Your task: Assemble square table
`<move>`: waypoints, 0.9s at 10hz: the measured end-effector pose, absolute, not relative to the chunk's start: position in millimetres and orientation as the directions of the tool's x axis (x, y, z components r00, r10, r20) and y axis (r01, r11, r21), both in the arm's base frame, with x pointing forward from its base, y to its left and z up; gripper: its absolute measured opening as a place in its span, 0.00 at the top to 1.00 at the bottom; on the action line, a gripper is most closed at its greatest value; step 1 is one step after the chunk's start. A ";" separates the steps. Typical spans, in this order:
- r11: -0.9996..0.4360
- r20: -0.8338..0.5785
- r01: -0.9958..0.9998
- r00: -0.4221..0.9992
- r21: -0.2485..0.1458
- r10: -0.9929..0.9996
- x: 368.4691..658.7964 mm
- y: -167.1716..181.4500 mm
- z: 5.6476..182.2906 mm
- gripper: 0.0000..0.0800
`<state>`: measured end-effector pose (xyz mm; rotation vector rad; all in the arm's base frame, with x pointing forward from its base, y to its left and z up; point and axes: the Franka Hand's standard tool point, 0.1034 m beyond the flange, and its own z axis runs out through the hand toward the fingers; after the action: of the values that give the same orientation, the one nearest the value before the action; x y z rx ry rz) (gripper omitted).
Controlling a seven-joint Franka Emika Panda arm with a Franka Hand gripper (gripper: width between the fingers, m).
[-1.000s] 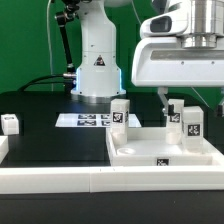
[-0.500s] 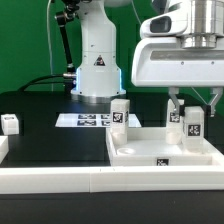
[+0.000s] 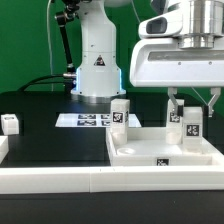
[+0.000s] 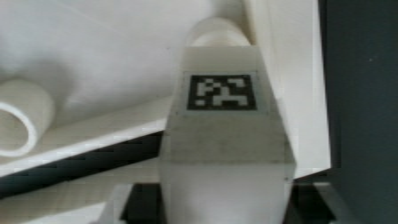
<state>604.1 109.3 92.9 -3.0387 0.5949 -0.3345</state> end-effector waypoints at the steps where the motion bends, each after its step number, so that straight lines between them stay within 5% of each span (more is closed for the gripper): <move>1: -0.887 0.197 -0.453 0.865 -0.085 -0.461 603.4 109.7 92.6 0.64; 4: -0.670 0.159 -0.728 0.651 -0.146 -0.743 601.2 114.7 93.4 0.64; 9: -0.391 0.103 -0.899 0.377 -0.196 -0.920 603.4 107.7 92.8 0.64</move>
Offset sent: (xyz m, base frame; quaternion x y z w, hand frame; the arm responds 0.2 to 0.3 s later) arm -0.0125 0.0087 -0.0023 -0.0289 -0.0087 0.3167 0.9480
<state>603.4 107.7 92.8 -2.5163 1.6695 -0.2966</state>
